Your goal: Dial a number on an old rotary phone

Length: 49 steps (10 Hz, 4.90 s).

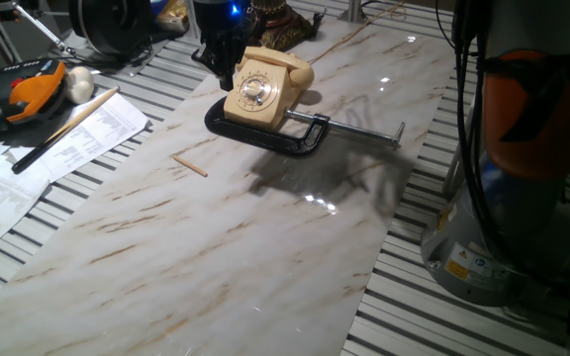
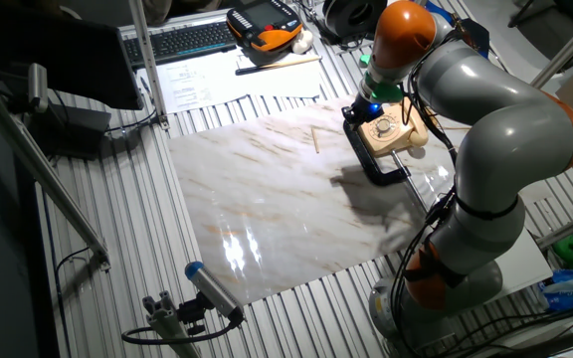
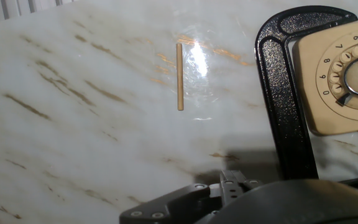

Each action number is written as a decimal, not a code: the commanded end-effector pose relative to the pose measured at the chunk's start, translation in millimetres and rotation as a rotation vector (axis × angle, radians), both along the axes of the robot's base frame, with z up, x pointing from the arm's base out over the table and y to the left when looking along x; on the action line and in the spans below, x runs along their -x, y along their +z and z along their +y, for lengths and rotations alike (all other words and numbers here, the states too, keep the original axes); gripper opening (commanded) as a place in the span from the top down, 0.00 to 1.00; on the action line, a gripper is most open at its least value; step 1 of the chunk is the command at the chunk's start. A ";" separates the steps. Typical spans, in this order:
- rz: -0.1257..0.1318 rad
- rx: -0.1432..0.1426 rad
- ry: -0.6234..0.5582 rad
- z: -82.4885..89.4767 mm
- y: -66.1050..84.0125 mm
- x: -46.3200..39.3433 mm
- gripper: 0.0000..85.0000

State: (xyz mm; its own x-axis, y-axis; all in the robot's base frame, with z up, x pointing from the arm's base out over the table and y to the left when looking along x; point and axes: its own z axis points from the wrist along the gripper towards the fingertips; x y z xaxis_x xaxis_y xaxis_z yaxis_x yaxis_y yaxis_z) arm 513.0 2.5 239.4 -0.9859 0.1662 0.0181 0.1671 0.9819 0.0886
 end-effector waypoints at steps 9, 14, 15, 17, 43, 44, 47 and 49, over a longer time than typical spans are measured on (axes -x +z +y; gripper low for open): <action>0.001 0.001 0.002 0.0 -0.1 -0.6 1.00; 0.001 0.003 0.002 -0.1 0.0 -0.9 1.00; 0.001 0.003 0.002 -0.1 0.0 -0.9 1.00; 0.001 0.003 0.002 -0.1 0.0 -0.9 1.00; 0.015 0.074 -0.109 6.5 -22.3 -18.7 1.00; 0.018 0.081 -0.115 7.5 -26.3 -20.3 1.00; 0.014 0.080 -0.106 4.5 -28.8 -27.2 1.00; 0.013 0.094 -0.106 0.3 -27.7 -32.7 1.00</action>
